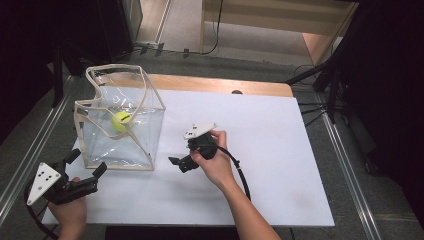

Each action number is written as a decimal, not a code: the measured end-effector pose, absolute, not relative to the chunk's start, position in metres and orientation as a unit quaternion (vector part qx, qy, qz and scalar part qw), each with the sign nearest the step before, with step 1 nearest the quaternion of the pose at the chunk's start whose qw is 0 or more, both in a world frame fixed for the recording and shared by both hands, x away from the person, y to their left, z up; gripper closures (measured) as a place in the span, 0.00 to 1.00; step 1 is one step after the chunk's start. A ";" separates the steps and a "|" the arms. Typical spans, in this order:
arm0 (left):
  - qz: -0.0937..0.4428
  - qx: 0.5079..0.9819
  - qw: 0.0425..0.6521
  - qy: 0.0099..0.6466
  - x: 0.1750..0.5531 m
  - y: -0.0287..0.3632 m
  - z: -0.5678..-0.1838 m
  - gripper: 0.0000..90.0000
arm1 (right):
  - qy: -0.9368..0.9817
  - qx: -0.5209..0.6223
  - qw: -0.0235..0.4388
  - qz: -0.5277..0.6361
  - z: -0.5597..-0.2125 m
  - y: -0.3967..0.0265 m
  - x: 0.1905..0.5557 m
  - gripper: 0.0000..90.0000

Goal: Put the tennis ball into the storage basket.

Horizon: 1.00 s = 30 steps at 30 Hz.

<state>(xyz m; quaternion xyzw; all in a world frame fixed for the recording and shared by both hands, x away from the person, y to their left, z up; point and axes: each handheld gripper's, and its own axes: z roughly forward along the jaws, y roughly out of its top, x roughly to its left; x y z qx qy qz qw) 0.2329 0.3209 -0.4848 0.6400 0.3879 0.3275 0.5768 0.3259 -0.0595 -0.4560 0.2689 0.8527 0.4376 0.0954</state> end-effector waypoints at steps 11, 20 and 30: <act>0.328 0.640 0.576 0.389 0.233 0.320 -0.485 0.06 | 0.844 0.286 0.107 0.442 -0.468 -0.084 0.315 0.00; 0.329 0.642 0.575 0.386 0.233 0.320 -0.485 0.06 | 0.832 0.307 0.116 0.447 -0.475 -0.110 0.306 0.00; 0.330 0.642 0.574 0.386 0.233 0.320 -0.485 0.06 | 0.826 0.327 0.125 0.442 -0.481 -0.135 0.296 0.00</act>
